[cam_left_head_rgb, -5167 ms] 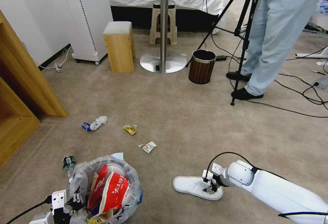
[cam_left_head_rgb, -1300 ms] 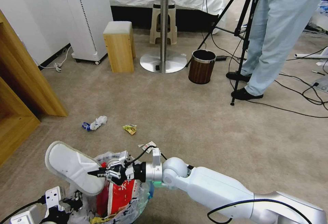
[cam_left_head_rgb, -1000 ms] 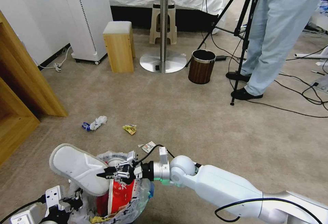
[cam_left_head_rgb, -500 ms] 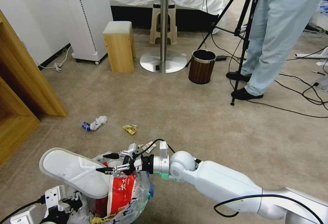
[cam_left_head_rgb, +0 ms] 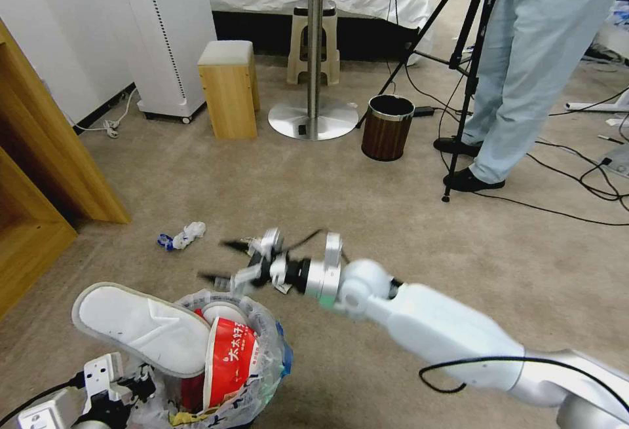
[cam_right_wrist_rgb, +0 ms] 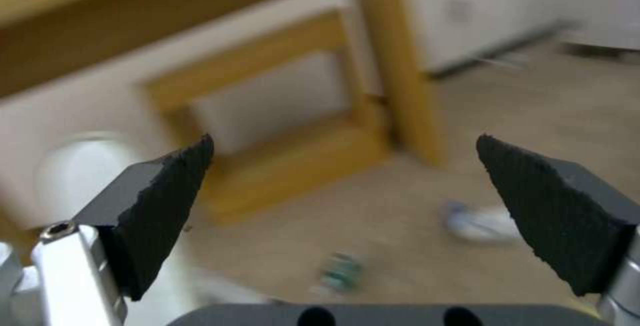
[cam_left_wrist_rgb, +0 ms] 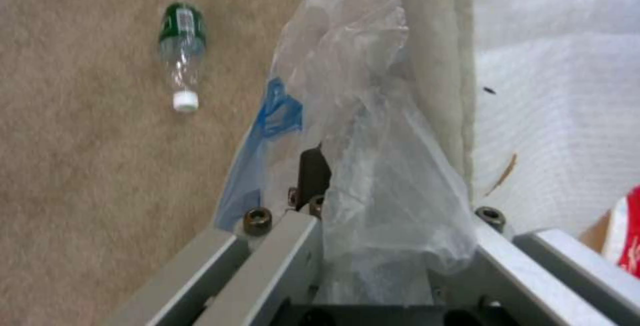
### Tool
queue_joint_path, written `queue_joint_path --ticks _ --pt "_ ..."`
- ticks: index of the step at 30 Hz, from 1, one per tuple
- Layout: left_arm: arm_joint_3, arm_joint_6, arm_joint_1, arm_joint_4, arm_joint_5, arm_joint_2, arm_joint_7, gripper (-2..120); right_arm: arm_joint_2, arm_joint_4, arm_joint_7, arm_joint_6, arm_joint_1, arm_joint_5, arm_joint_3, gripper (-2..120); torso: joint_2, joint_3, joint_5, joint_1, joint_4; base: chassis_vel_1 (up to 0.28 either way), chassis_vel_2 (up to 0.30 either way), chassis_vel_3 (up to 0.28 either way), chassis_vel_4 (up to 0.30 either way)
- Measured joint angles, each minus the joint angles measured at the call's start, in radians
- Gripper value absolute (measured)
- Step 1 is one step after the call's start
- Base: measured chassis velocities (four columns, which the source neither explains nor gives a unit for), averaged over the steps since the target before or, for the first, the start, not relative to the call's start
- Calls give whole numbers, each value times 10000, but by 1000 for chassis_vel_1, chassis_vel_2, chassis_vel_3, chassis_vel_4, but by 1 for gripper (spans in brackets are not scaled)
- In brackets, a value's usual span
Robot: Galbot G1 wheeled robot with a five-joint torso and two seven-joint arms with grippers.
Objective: Pick up the trash bin and place the garbage on the floor into it.
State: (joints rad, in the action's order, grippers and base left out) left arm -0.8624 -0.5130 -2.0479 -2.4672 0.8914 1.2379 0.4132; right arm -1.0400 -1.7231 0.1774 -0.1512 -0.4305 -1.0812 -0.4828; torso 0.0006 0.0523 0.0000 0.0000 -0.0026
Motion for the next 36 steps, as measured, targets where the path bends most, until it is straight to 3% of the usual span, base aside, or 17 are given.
queue_joint_path --ticks 1,4,5,8,12,17,20,36 --pt "0 0 0 0 0 0 0 1 0 0 0 0 0 0 0 100 0 0 0 0 0 0 0 0 0" --pt "-74 53 79 60 -124 -49 -35 1 117 -547 -3045 -1717 -129 11 676 100 0 -1 0 0 -1 0 0 0 0" --pt "-74 53 79 60 -124 -49 -35 1 117 -547 -3045 -1717 -129 11 676 100 0 -1 0 0 -1 0 0 0 0" --pt "-68 156 117 166 -368 -93 -89 1 26 -595 -5224 -2983 -559 -47 1298 100 0 0 2 0 2 0 0 0 0" --pt "-79 161 103 179 -631 -176 -224 1 -35 -720 -6323 -3874 -1393 -26 2076 100 0 0 2 0 1 0 0 0 0" --pt "-133 197 92 143 -732 -250 -302 1 -140 -875 -6325 -3882 -2245 84 2784 100 0 0 2 0 0 0 0 0 0" --pt "-137 333 36 140 -908 -327 -393 1 -157 -955 -5792 -3527 -2753 344 3190 100 0 0 0 0 1 0 0 0 0" --pt "-170 584 -83 115 -860 -370 -490 1 -225 -805 -5225 -3203 -3253 909 2873 100 1 -1 0 -1 0 0 0 0 0"
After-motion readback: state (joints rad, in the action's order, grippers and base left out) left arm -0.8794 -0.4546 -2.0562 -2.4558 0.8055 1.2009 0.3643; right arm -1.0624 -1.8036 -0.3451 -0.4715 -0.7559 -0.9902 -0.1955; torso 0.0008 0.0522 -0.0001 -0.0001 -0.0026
